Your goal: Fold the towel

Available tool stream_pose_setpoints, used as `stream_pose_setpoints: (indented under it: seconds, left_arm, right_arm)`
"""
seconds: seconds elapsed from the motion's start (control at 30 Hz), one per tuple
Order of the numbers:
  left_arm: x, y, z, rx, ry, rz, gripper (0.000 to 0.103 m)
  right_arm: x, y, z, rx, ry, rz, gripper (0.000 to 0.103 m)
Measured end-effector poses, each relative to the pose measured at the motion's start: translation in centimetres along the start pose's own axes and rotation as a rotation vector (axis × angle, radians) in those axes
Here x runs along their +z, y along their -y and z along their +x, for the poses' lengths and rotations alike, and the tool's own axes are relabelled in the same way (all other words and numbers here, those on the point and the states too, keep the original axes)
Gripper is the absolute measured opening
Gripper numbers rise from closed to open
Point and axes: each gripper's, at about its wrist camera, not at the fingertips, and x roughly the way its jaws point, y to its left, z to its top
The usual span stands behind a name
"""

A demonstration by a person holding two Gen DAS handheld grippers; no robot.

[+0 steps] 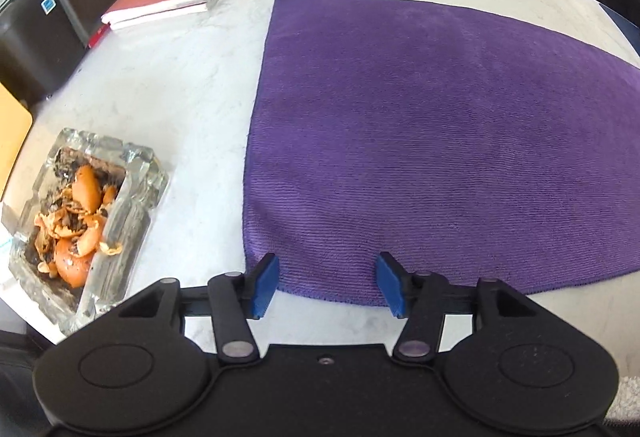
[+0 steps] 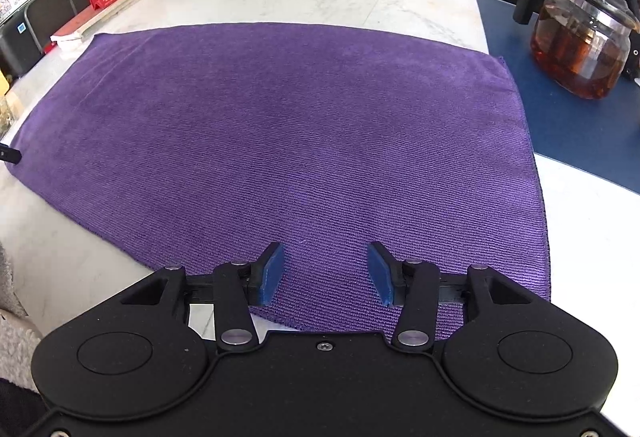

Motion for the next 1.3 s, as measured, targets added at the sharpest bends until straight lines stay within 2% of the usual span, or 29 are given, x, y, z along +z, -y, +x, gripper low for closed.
stream_pose_setpoints:
  seconds: [0.17,0.47,0.83,1.07,1.23,1.3]
  left_arm:
    - [0.4,0.1,-0.3,0.050,-0.017,0.018,0.051]
    - [0.0,-1.9,-0.1,0.152,0.033,-0.021,0.050]
    - [-0.7,-2.3,0.8,0.216,0.043,0.021,0.050]
    - [-1.2,-2.8,0.2,0.211,0.045,0.009,0.050]
    - [-1.2,-3.1,-1.2,0.170,0.086,-0.042,0.050]
    - [-0.8,-2.5,-2.2,0.147,0.130,-0.038,0.050]
  right_arm:
    - [0.2,0.1,0.1,0.004,-0.009,0.002,0.052]
    - [0.6,0.1,0.3,0.009,-0.036,0.000,0.056]
    - [0.9,-0.6,0.7,-0.014,-0.060,-0.026,0.059]
    - [0.9,-0.9,0.8,-0.019,-0.058,-0.019,0.061]
    - [1.0,-0.9,0.8,-0.017,-0.062,-0.024,0.062]
    - [1.1,-0.8,0.9,-0.014,-0.065,-0.024,0.062]
